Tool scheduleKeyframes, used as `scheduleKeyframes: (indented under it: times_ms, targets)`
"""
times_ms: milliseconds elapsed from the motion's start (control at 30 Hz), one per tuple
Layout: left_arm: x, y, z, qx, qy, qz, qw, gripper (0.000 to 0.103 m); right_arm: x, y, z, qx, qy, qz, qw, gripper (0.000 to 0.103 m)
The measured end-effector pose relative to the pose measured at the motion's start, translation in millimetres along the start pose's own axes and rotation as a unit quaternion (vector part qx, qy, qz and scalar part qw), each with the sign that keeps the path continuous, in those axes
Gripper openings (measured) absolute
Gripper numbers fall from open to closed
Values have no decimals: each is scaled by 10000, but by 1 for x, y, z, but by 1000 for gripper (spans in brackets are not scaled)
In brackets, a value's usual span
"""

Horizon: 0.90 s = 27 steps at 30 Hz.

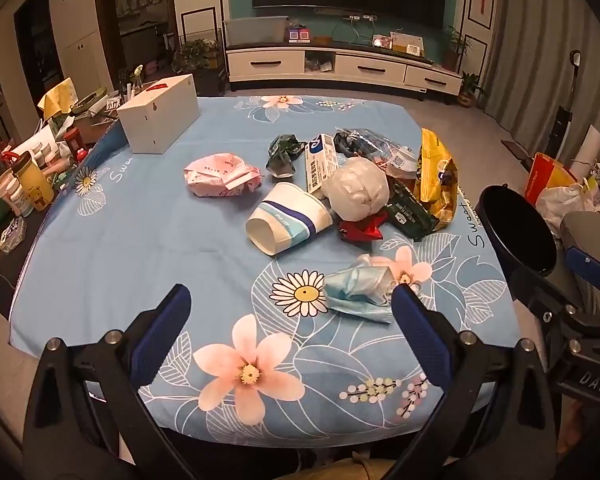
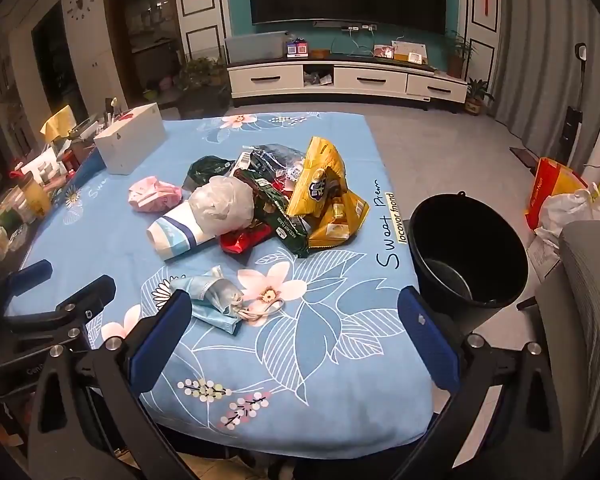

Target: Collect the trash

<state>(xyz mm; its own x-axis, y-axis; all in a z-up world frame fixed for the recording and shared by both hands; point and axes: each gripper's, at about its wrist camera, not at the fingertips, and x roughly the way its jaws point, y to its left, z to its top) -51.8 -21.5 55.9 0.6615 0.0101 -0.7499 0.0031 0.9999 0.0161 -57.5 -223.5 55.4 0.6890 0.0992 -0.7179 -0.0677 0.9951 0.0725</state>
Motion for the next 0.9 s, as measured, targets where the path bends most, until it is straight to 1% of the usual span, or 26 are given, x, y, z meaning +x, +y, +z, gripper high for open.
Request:
scheduleKeyframes:
  times_ms: [300, 333, 633, 667, 900]
  targets:
    - [1, 0, 0, 9, -6, 0, 10000, 100, 0, 3, 1, -58, -5, 10, 10000, 101]
    - [1, 0, 0, 6, -7, -4, 10000, 100, 1, 0, 8, -4, 4, 13, 10000, 101]
    - [2, -2, -1, 14, -4, -8, 10000, 100, -2, 0, 0, -6, -23, 30, 10000, 101]
    - [2, -2, -2, 14, -4, -7, 10000, 100, 0, 5, 1, -14, -25, 29, 10000, 101]
    - [2, -2, -2, 13, -6, -13, 10000, 100, -1, 6, 1, 1, -116, 48, 9999, 101]
